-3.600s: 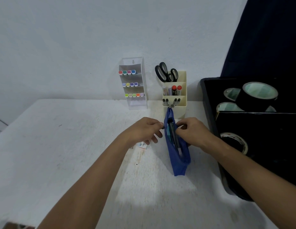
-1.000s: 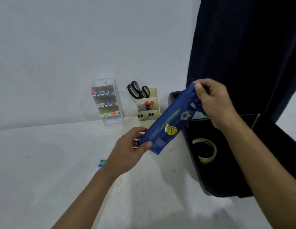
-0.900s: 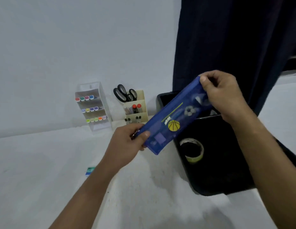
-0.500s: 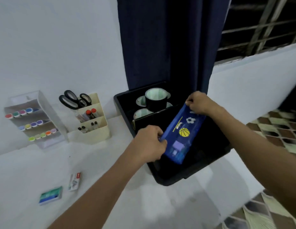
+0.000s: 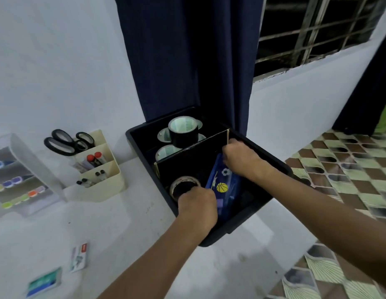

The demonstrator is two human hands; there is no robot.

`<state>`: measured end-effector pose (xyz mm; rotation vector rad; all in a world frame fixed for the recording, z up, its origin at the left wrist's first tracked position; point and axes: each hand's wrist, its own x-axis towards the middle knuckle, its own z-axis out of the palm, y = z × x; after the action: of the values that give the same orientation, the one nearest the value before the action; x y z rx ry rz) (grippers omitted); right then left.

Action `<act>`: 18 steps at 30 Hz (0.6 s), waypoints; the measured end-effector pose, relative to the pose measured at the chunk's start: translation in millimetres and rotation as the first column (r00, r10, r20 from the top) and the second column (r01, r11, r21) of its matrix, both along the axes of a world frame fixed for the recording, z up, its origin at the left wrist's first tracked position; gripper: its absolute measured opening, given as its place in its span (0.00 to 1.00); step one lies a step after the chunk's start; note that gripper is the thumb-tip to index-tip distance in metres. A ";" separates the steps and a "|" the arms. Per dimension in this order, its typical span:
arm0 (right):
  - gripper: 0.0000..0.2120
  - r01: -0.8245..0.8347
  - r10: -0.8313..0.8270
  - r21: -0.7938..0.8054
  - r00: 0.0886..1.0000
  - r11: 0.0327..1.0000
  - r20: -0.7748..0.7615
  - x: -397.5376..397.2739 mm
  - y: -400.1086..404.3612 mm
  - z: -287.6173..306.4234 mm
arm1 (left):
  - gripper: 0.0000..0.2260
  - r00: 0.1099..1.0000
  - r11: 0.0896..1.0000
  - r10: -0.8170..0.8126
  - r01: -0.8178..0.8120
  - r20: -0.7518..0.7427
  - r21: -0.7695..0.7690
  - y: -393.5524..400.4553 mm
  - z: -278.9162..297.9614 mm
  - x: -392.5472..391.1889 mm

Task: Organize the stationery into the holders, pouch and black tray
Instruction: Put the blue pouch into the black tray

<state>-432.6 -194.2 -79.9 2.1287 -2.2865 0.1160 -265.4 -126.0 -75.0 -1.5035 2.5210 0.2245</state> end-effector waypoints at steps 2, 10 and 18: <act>0.10 -0.057 0.029 0.204 0.990 0.977 0.136 -3.6 6.8 -5.0 | 0.15 0.999 1.000 -0.009 0.008 -0.042 -0.012 -1.2 -2.2 -0.2; 0.24 -0.167 0.111 0.248 0.968 0.954 0.223 -11.5 13.5 -20.7 | 0.12 0.989 0.974 -0.055 0.082 -0.135 0.211 -16.7 -4.5 0.8; 0.18 -0.254 0.230 0.386 0.967 0.887 0.110 1.3 10.7 -0.9 | 0.11 0.980 0.990 -0.089 0.106 -0.177 0.090 -31.4 7.7 12.5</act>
<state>-431.3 -183.5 -80.7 2.6351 -2.2163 -0.3166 -252.9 -157.4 -67.3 -1.3732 2.6649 0.4770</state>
